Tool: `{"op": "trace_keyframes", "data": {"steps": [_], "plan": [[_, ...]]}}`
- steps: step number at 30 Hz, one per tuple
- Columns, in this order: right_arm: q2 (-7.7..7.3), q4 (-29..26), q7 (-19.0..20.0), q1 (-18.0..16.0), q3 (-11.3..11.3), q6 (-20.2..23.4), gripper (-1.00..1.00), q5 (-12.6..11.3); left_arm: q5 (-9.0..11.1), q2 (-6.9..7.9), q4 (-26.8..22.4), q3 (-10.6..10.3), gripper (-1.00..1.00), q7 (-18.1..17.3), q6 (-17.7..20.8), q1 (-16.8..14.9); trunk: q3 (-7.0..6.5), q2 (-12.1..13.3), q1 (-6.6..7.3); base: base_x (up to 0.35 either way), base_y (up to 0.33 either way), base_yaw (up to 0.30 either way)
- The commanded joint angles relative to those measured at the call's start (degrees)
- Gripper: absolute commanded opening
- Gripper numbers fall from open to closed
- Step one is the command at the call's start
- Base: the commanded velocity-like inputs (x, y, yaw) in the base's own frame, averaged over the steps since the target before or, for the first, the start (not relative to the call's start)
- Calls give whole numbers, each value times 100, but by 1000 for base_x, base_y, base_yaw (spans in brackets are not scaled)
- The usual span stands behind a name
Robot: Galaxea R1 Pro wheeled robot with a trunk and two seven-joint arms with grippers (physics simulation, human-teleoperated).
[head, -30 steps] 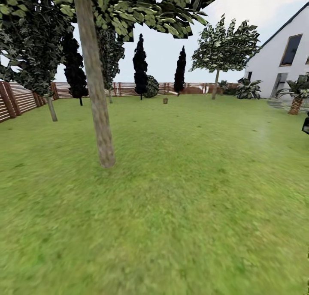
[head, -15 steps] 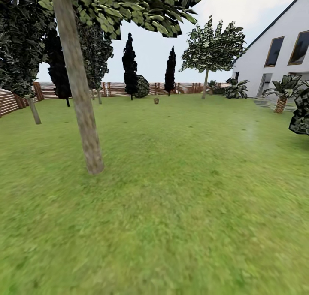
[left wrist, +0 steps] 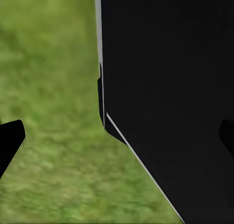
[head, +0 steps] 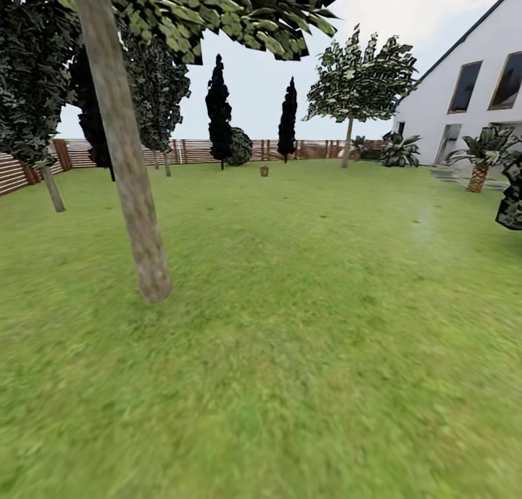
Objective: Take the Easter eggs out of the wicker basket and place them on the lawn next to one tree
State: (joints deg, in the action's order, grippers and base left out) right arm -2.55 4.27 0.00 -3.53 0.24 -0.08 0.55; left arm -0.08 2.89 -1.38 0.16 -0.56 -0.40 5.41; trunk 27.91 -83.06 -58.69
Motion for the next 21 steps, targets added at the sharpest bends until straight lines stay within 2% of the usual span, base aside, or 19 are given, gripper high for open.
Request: {"op": "trace_keyframes", "data": {"steps": [1, 21], "plan": [[0, 11, 0, -8, 2, -1, 100, 6, -1, 1, -11, 2, 100, -6, -4, 4, 4, -2, -4, 336, 0, 0], [-5, 11, 0, -8, 2, -2, 100, 6, -1, 1, -11, 2, 100, -6, -4, 4, 4, -2, -4, 336, 0, 0]]}}
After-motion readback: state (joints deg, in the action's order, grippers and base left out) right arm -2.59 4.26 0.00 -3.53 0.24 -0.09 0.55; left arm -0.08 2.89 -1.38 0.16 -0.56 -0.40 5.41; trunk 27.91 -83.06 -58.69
